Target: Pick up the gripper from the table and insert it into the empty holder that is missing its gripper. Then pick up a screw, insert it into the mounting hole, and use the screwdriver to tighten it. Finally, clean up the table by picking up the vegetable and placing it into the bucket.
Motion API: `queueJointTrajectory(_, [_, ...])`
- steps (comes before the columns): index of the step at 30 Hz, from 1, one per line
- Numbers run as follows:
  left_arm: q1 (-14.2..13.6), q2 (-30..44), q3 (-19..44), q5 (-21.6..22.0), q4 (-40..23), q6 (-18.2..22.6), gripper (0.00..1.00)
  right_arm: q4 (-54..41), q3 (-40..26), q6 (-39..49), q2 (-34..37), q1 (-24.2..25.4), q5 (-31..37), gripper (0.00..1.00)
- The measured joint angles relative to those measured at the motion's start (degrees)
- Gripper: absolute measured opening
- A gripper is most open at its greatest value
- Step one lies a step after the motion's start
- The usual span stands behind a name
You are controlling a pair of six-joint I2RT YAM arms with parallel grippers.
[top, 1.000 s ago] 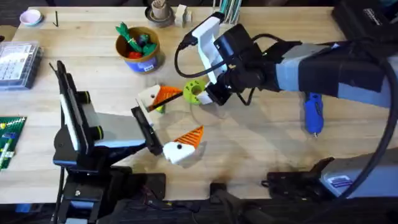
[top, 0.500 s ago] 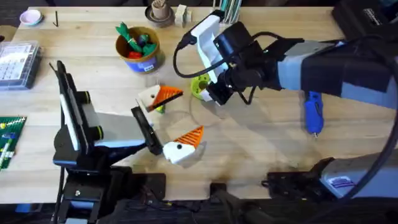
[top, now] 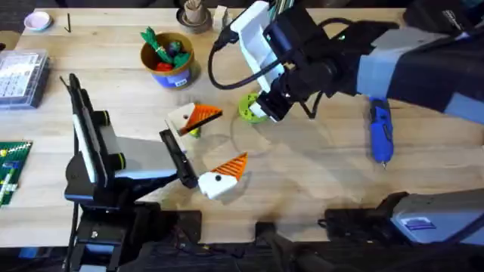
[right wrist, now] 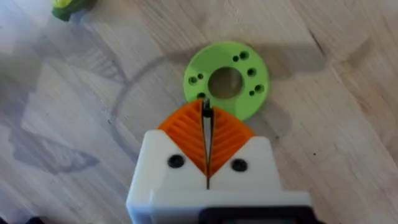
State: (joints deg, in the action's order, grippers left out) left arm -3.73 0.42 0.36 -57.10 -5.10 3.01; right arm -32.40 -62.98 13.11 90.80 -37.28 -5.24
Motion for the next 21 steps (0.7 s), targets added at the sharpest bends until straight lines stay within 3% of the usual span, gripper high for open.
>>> queueJointTrajectory(6, [0.0,0.0,0.0,0.0,0.0,0.0,0.993,-10.7,-7.6,2.3,0.0,0.0,0.7,0.007])
queueJointTrajectory(14, [0.0,0.0,0.0,0.0,0.0,0.0,0.992,-23.0,-24.4,4.1,-0.1,-0.5,0.9,0.007])
queueJointTrajectory(21, [0.0,0.0,0.0,0.0,0.0,0.0,0.993,-33.3,-40.1,4.0,2.4,-5.6,0.2,0.007])
